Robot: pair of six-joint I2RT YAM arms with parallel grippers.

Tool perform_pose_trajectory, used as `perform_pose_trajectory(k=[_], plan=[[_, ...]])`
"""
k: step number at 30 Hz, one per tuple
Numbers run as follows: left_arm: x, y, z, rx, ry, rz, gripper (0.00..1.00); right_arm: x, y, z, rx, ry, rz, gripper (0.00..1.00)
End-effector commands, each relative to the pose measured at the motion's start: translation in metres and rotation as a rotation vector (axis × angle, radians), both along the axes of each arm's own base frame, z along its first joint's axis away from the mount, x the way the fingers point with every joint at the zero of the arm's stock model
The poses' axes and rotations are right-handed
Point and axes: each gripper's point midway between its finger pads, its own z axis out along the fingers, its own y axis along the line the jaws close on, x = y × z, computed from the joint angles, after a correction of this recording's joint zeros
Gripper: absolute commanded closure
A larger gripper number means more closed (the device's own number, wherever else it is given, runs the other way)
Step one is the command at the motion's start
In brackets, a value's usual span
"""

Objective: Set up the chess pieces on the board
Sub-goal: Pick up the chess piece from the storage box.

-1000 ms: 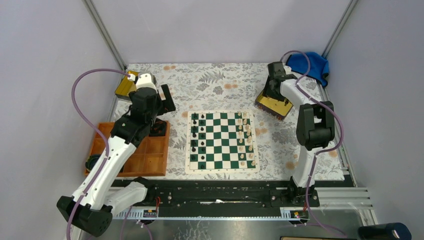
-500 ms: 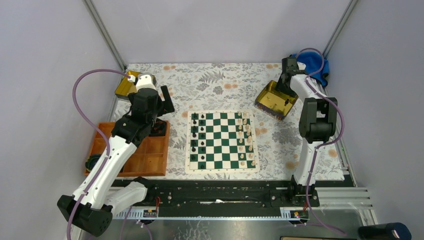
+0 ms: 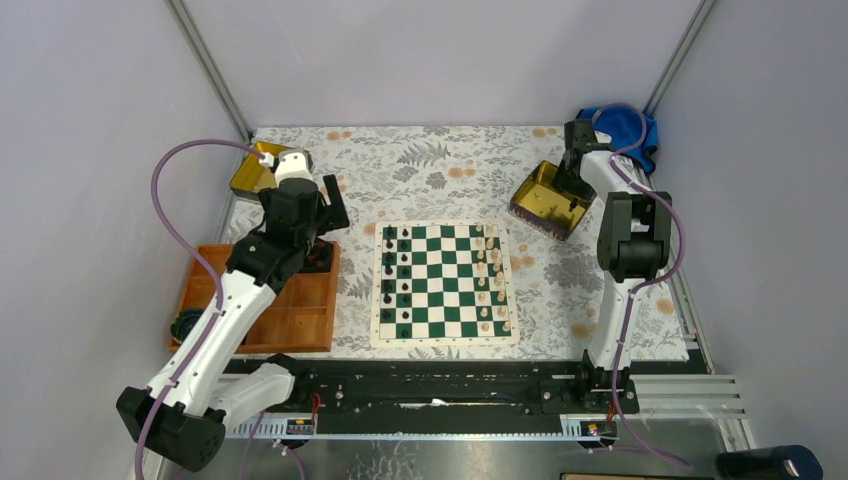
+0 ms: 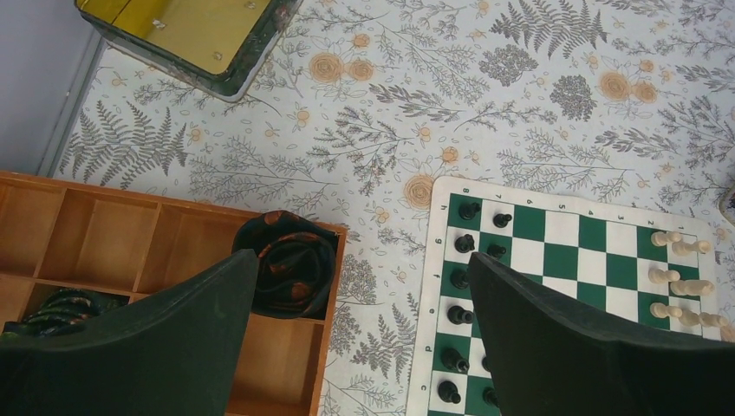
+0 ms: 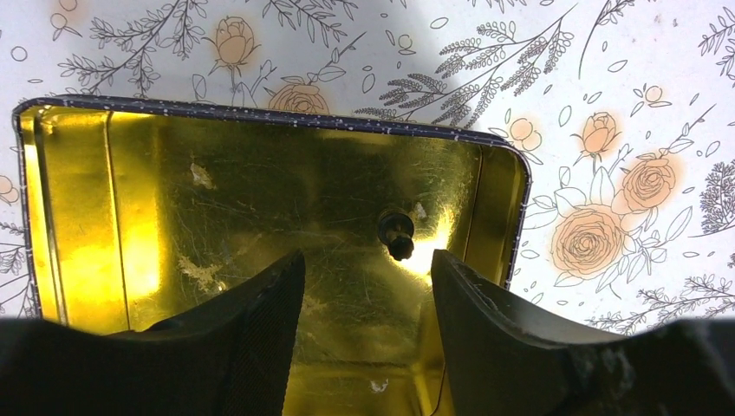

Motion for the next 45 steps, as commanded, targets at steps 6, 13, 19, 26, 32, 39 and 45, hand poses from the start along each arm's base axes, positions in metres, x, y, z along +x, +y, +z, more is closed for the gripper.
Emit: perform_pose_trajectory(k=[6, 13, 19, 26, 32, 39, 45], plan=[[0.001, 0.005, 0.001, 0.016, -0.012, 0.016, 0.01, 0.004, -0.019, -0.001, -0.015, -0.001, -0.03, 0.44], [0.002, 0.004, -0.002, 0.017, -0.005, 0.013, 0.01, 0.003, -0.021, -0.006, -0.012, 0.001, -0.034, 0.51], [0.001, 0.004, -0.006, 0.018, 0.004, 0.014, 0.01, 0.004, -0.02, -0.01, 0.004, 0.007, -0.027, 0.66], [0.002, 0.004, -0.007, 0.021, 0.008, 0.013, 0.01, 0.004, -0.017, -0.009, 0.017, 0.006, -0.023, 0.76], [0.002, 0.004, -0.008, 0.024, 0.011, 0.014, 0.01, 0.002, -0.015, -0.012, 0.029, 0.012, -0.017, 0.86], [0.001, 0.006, -0.008, 0.029, 0.008, 0.021, 0.01, 0.004, -0.013, 0.0, 0.04, -0.01, -0.009, 0.96], [0.0, 0.008, -0.005, 0.032, -0.007, 0.029, 0.01, 0.008, -0.002, 0.026, 0.074, -0.061, 0.022, 0.99]])
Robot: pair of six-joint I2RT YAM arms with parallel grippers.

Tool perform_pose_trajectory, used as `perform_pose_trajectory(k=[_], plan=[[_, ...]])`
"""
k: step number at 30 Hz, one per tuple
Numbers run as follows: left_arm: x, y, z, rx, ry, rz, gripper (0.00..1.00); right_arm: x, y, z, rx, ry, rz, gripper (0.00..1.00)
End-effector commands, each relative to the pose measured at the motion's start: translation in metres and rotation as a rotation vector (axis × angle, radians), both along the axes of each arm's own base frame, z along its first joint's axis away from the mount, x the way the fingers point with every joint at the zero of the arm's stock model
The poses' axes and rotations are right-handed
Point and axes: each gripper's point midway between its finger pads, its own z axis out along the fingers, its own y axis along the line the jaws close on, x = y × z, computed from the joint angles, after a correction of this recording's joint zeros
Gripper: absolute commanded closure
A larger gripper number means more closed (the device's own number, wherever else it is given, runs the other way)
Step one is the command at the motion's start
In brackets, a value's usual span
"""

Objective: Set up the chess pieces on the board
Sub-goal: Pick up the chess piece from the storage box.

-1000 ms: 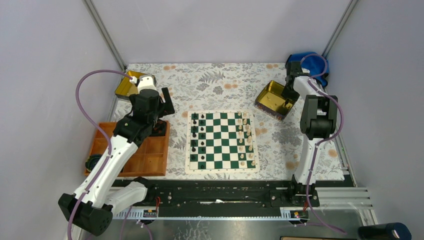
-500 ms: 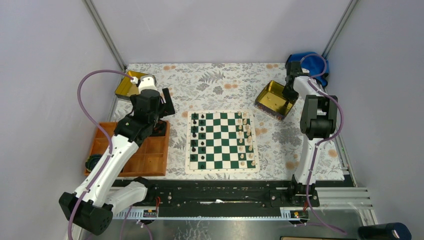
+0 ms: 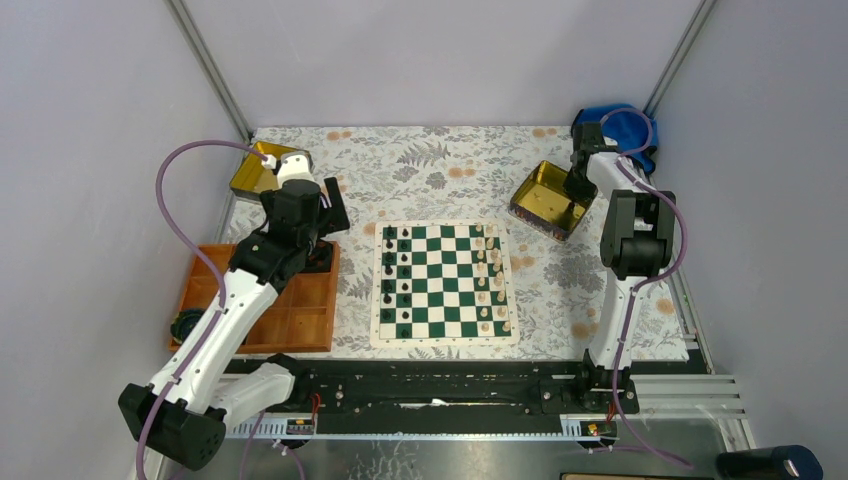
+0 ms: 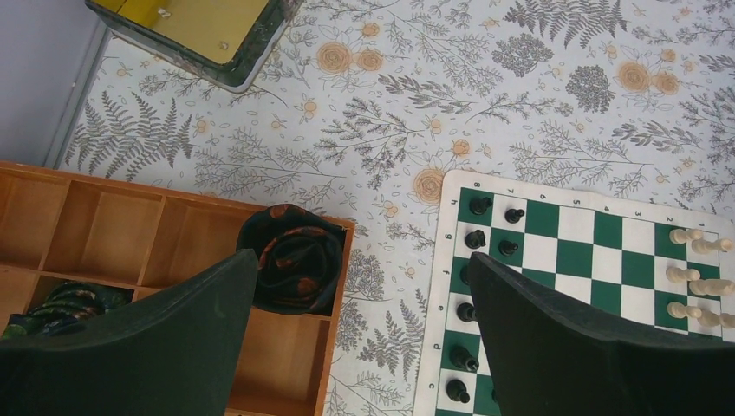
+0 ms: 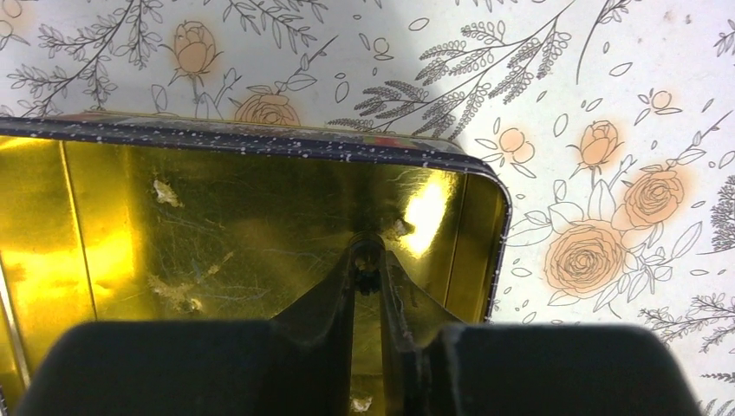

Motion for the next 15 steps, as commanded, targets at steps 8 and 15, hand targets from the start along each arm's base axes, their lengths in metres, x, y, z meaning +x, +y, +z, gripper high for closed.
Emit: perform_pose_trajectory(k=[8, 15], plan=[[-0.002, 0.01, 0.01, 0.023, -0.047, 0.032, 0.01, 0.003, 0.071, 0.075, 0.023, -0.115, 0.187, 1.0], [-0.005, 0.015, 0.017, 0.026, -0.072, 0.046, 0.01, -0.033, 0.156, 0.093, -0.007, -0.098, 0.405, 1.0]])
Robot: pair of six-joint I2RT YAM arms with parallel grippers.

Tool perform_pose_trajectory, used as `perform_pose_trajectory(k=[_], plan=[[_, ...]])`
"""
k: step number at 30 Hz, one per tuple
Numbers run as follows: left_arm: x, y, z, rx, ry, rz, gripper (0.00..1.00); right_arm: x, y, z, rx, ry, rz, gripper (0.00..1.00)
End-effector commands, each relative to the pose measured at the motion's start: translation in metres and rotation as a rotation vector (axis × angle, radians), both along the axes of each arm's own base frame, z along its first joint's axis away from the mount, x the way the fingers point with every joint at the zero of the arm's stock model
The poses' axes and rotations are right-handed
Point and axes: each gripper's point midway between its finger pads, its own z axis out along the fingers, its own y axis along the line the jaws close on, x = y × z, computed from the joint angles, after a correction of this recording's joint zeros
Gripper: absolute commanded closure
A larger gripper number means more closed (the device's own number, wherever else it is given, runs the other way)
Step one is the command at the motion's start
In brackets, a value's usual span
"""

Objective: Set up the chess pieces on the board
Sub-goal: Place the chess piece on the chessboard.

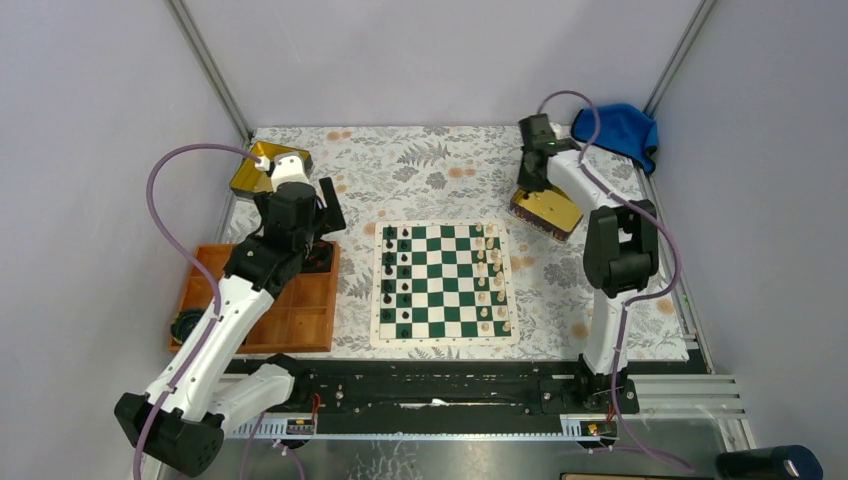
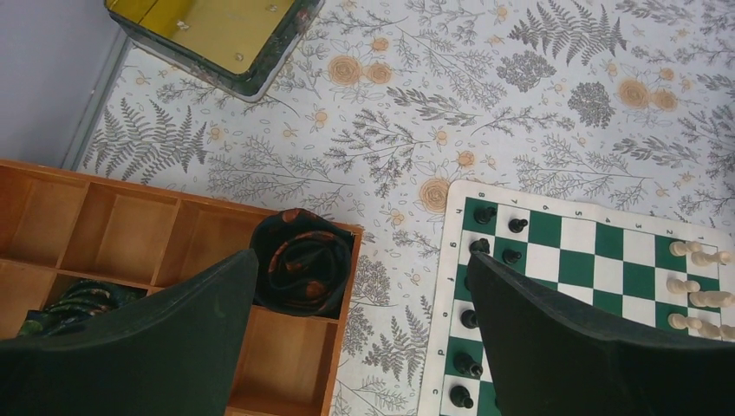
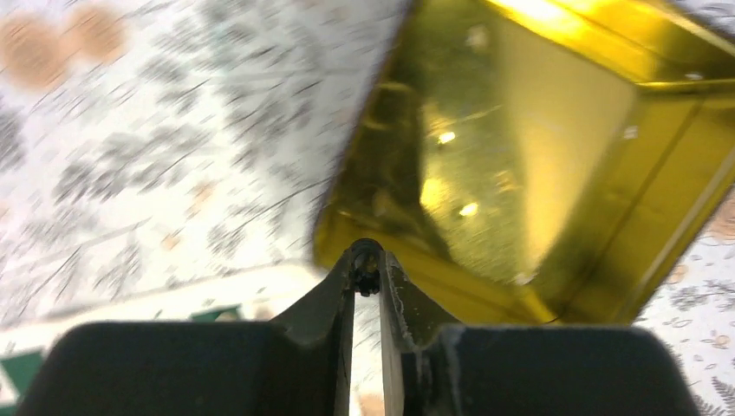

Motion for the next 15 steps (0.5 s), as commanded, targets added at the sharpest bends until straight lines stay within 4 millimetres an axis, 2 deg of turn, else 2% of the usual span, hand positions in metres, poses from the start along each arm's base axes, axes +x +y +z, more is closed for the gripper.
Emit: perform_pose_trajectory(k=[1, 5, 8, 15], plan=[[-0.001, 0.009, 0.011, 0.019, -0.045, 0.029, 0.01, -0.03, 0.055, 0.045, -0.025, -0.05, 0.161, 1.0], [-0.001, 0.011, 0.014, 0.018, -0.054, 0.043, 0.01, -0.064, 0.107, 0.057, -0.025, -0.052, 0.297, 1.0], [-0.002, 0.014, 0.017, 0.015, -0.065, 0.059, 0.01, -0.096, 0.152, 0.063, -0.01, -0.044, 0.412, 1.0], [-0.004, 0.02, 0.031, 0.014, -0.096, 0.092, 0.01, -0.178, 0.246, 0.054, 0.004, 0.005, 0.666, 1.0]])
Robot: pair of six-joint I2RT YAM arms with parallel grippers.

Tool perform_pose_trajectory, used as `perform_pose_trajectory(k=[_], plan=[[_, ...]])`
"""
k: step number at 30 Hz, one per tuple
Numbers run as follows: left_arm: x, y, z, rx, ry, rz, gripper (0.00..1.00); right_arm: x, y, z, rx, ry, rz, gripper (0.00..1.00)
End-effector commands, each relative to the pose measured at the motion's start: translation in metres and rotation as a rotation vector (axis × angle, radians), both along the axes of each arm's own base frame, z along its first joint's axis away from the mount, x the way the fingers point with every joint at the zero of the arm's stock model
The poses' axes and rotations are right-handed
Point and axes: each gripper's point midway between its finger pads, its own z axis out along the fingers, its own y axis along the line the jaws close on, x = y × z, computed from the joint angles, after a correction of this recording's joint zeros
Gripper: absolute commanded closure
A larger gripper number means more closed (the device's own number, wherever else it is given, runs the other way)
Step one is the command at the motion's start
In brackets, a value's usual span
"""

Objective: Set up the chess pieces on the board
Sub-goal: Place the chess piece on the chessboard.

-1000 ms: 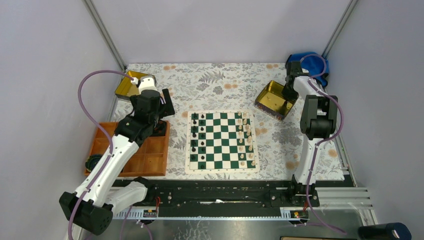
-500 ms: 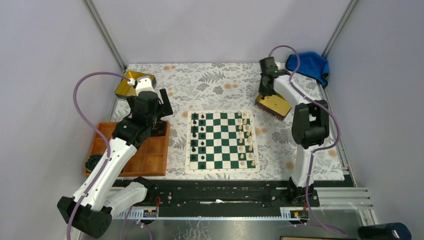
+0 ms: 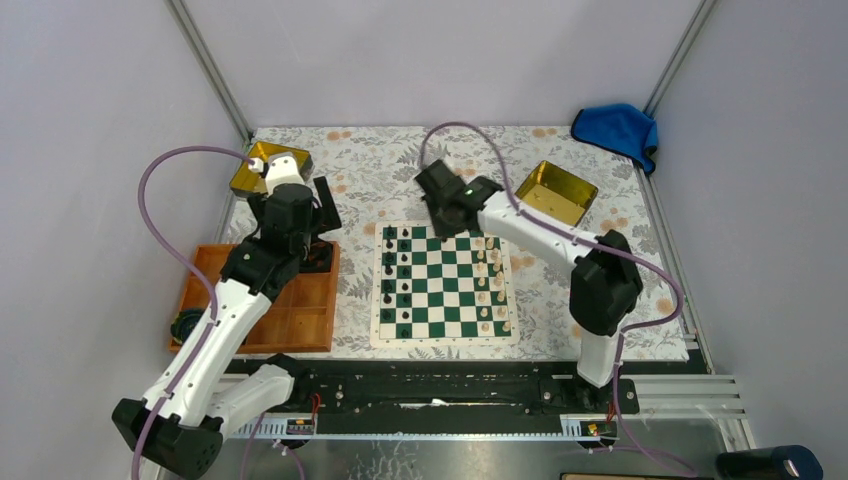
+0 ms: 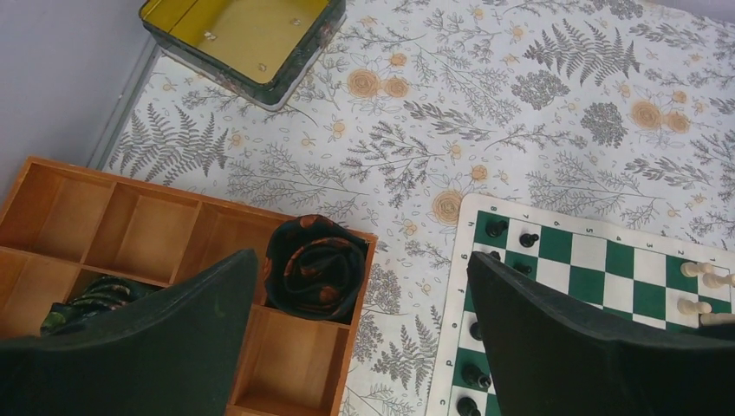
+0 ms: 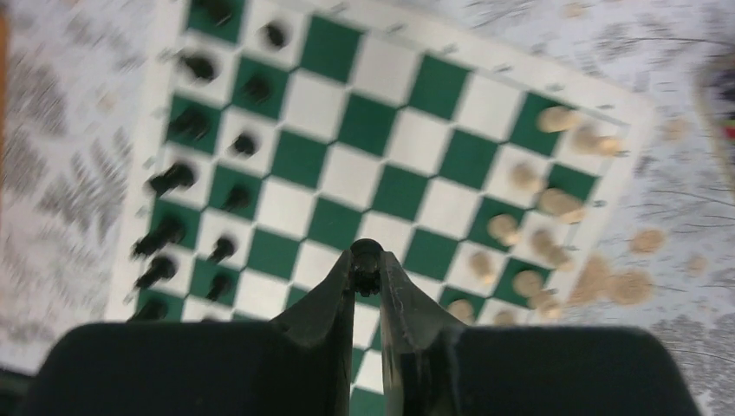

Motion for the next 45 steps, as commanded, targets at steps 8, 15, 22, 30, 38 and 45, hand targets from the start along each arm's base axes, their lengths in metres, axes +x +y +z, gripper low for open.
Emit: perform_pose_trajectory(k=[8, 15, 22, 30, 38, 45], plan=[[-0.005, 0.029, 0.05, 0.029, -0.129, 0.133, 0.01, -0.12, 0.106, -0.012, -0.008, 0.059, 0.327, 1.0], [-0.007, 0.037, 0.084, 0.042, -0.196, 0.169, 0.01, -0.158, 0.137, -0.025, -0.032, 0.09, 0.457, 1.0], [-0.009, 0.039, 0.098, 0.033, -0.22, 0.176, 0.01, -0.179, 0.15, -0.037, -0.063, 0.113, 0.541, 1.0], [-0.009, 0.039, 0.096, 0.031, -0.217, 0.173, 0.01, -0.197, 0.156, -0.051, -0.081, 0.154, 0.604, 1.0], [-0.009, 0.039, 0.093, 0.035, -0.211, 0.172, 0.01, -0.204, 0.159, -0.064, -0.079, 0.184, 0.638, 1.0], [-0.009, 0.039, 0.091, 0.039, -0.207, 0.174, 0.01, -0.205, 0.161, -0.075, -0.083, 0.192, 0.659, 1.0]])
